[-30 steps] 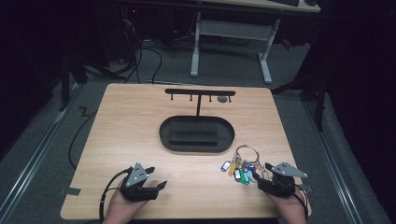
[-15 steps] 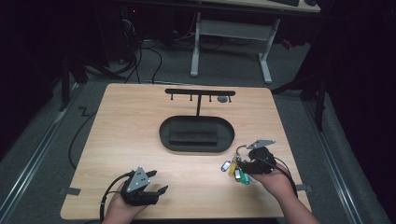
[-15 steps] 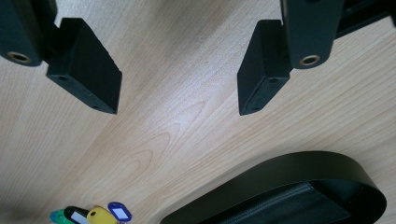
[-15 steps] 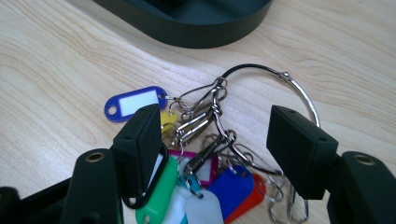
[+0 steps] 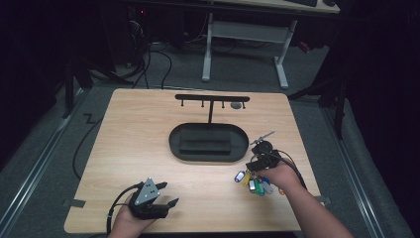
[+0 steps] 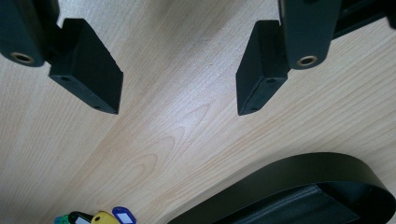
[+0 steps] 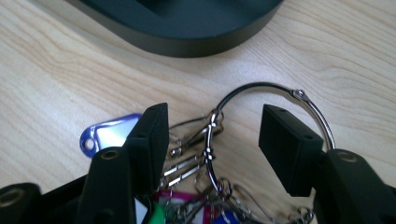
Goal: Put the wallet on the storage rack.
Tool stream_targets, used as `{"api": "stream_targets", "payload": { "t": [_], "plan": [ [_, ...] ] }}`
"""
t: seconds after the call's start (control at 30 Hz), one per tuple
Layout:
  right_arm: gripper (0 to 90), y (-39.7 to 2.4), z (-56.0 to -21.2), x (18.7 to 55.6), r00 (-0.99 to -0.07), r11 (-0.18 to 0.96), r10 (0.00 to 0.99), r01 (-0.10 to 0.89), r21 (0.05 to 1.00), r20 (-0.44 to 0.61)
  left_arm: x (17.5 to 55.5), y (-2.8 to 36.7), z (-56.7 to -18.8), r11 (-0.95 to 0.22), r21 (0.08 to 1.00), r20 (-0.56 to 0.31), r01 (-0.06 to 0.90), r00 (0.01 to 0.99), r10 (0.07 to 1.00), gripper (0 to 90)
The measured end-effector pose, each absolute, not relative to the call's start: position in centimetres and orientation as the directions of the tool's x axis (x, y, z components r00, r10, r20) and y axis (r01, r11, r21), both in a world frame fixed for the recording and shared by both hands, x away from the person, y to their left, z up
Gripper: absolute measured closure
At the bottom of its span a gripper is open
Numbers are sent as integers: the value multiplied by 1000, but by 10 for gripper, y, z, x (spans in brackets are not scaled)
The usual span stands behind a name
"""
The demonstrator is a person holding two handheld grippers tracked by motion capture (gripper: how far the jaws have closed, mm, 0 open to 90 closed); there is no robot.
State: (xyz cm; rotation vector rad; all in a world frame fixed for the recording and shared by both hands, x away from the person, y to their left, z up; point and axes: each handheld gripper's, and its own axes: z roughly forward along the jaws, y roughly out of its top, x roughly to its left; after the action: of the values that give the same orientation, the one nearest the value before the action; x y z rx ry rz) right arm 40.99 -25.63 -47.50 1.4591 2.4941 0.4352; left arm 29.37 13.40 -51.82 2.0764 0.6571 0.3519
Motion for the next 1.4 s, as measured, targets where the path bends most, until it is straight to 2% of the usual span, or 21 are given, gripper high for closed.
{"api": "stream_targets", "payload": {
  "t": [0.27, 0.6, 0.73, 1.1, 1.4],
  "plan": [
    [499, -251, -484, 427, -449, 446, 892, 850, 280, -54, 294, 134, -519, -458, 831, 0, 317, 822, 570, 323],
    [572, -251, -485, 443, -369, 362, 930, 911, 198, -1, 293, 134, -519, -461, 831, 5, 313, 823, 568, 323],
    [653, -249, -488, 446, -377, 371, 926, 915, 160, 9, 293, 133, -519, -468, 827, 6, 312, 827, 563, 335],
    [813, -253, -486, 440, -399, 389, 916, 907, 163, 31, 293, 133, -519, -463, 829, 0, 315, 827, 563, 337],
    [820, -258, -469, 426, -445, 436, 895, 880, 189, 6, 293, 131, -520, -475, 824, 5, 311, 833, 554, 336]
  ]
}}
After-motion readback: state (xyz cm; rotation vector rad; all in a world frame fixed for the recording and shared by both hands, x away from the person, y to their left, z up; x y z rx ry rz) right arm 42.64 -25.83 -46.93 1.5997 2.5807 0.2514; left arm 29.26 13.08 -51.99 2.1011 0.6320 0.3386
